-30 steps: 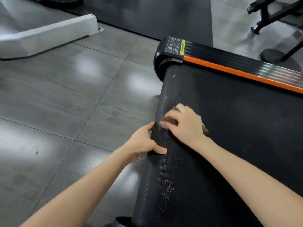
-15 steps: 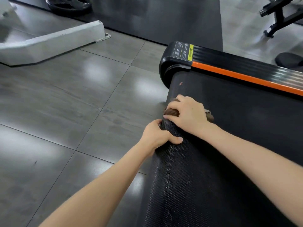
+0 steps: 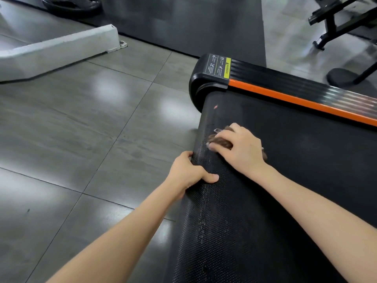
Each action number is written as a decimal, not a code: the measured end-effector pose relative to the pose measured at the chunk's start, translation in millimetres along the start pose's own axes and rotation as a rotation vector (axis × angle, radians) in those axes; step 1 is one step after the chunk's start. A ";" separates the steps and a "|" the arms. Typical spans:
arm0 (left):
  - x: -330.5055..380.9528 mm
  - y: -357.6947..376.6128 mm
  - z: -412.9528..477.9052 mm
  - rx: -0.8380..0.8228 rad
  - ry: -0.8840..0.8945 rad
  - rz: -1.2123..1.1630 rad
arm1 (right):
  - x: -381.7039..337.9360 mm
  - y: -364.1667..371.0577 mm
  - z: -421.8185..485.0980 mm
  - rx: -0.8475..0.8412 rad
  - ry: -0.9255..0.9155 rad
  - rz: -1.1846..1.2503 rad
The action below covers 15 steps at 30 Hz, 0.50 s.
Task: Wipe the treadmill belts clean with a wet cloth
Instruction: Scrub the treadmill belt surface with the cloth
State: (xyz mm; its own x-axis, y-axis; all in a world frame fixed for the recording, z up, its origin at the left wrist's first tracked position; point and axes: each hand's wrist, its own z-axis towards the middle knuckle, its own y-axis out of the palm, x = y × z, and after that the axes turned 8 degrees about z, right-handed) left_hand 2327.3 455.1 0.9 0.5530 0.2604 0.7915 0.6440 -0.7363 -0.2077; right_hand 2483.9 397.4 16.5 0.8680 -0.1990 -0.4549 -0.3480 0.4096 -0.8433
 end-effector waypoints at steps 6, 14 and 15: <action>20.9 7.8 15.5 0.061 0.111 0.010 | 42.5 2.3 58.8 0.163 0.193 -0.130; 25.2 26.3 36.3 0.182 0.159 0.111 | 55.0 8.0 112.2 0.187 0.230 -0.162; 25.2 26.6 37.7 0.191 0.163 0.102 | 54.0 9.3 121.8 0.197 0.246 -0.158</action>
State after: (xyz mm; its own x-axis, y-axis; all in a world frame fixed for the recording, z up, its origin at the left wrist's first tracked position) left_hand 2378.3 465.7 -6.4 0.5372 0.0755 0.8401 0.6860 -0.6186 -0.3831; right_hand 2570.7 498.8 18.9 0.7859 -0.4722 -0.3992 -0.1209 0.5157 -0.8482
